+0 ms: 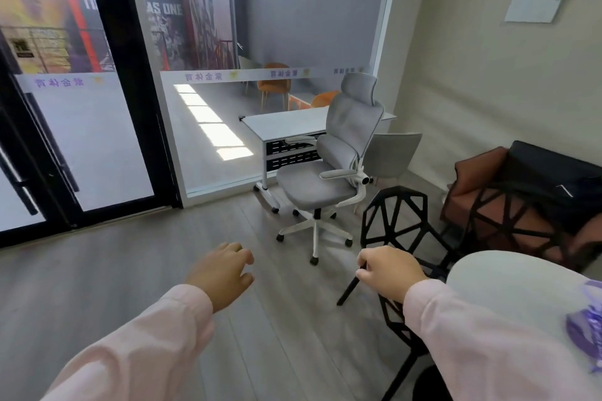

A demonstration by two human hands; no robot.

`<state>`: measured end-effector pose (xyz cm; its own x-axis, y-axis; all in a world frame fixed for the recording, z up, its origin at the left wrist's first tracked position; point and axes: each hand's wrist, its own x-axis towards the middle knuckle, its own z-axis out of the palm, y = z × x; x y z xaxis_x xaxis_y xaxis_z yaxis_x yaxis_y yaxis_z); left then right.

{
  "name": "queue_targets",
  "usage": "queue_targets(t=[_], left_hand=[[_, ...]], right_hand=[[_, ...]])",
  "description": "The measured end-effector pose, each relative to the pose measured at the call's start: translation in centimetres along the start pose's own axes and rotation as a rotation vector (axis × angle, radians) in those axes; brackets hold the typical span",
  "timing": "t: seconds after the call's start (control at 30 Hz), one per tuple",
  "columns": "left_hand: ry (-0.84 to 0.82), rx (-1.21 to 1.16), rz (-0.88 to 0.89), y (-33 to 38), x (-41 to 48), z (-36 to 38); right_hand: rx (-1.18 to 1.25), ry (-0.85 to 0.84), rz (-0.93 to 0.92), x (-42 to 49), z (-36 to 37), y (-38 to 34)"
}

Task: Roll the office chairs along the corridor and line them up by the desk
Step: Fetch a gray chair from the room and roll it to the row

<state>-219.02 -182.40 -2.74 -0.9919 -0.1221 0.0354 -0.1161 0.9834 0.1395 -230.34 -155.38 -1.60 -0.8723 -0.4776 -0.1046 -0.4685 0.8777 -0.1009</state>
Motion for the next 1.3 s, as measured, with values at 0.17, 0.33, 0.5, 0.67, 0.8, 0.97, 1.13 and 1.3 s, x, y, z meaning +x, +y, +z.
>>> queue_targets(t=[0.17, 0.33, 0.5, 0.67, 0.8, 0.97, 1.13, 1.3], left_hand=[[-0.032, 0.011, 0.028, -3.7, 11.6, 1.5], [-0.022, 0.03, 0.097, -8.1, 24.5, 1.2], [-0.04, 0.041, 0.156, -12.2, 37.2, -0.5], [-0.043, 0.029, 0.241, -12.2, 47.9, -0.4], [-0.038, -0.039, 0.297, -10.5, 54.9, 0.8], [-0.036, -0.053, 0.322, -7.9, 63.6, 2.4], [-0.014, -0.018, 0.332, -4.5, 74.4, 2.9], [-0.028, 0.019, 0.276, -1.8, 86.2, 2.2]], right_hand=[[-0.004, -0.008, 0.013, 11.1, 0.2, 1.1], [0.002, 0.0, 0.09, 22.0, 0.1, 2.1], [0.025, -0.005, 0.189, 33.1, -2.0, 2.6], [0.028, 0.019, 0.231, 40.6, -3.3, 4.2], [-0.006, 0.031, 0.267, 45.8, -4.0, 7.6], [-0.021, 0.053, 0.308, 53.0, -5.3, 13.1], [0.001, 0.122, 0.337, 63.1, -7.6, 21.5], [0.049, 0.174, 0.38, 75.4, -10.1, 29.9]])
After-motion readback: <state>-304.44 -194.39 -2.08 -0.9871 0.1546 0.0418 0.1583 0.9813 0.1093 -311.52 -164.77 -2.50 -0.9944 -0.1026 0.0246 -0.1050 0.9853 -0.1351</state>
